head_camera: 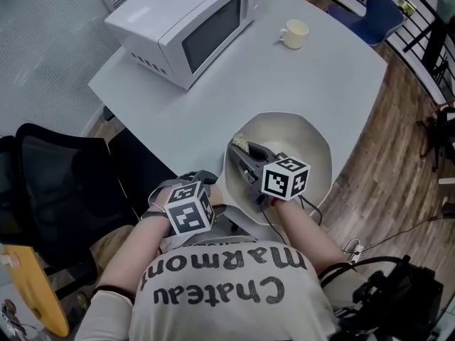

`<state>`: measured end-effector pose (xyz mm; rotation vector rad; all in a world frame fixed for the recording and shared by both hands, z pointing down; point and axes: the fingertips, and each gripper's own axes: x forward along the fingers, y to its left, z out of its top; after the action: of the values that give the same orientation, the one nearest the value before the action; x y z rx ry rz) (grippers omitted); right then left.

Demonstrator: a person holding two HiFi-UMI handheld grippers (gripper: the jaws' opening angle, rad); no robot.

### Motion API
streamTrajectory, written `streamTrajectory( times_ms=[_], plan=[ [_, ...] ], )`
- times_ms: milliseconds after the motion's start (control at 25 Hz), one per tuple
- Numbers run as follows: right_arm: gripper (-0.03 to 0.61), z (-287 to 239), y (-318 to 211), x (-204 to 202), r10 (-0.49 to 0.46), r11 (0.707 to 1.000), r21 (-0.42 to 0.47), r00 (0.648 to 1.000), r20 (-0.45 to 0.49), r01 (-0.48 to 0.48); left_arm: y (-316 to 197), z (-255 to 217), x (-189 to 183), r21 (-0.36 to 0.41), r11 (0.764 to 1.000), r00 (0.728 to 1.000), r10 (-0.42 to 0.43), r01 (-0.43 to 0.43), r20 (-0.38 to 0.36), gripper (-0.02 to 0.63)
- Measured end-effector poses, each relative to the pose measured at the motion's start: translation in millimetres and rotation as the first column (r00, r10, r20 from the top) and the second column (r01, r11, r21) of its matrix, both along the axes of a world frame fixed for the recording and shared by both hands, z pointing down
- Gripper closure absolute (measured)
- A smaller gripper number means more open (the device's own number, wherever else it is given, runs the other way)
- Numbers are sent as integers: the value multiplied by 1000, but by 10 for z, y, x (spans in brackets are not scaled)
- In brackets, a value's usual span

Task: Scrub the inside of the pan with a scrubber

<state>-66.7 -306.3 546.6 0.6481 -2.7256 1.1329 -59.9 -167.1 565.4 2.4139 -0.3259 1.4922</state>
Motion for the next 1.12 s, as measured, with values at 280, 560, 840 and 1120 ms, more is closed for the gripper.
streamTrajectory(
  times_ms=[280,560,840,1120],
  plan=[
    [509,22,-423,114,168,986,-19,986,2,-168,-56,10,-65,-1,1000,1000,17,-17,5,328],
    [509,105,-813,395,339,939,-36,939,-56,-341,-53,5,-84,-8,1000,1000,19,-19,-15,325],
    [509,132,-904,516,393,916,-33,912,-120,-400,-27,12,-77,6,1000,1000,13,-13,-11,324],
    [511,232,-1060,919,566,795,-187,816,-114,-578,-42,17,-80,0,1000,1000,5,-5,-12,322]
  ],
)
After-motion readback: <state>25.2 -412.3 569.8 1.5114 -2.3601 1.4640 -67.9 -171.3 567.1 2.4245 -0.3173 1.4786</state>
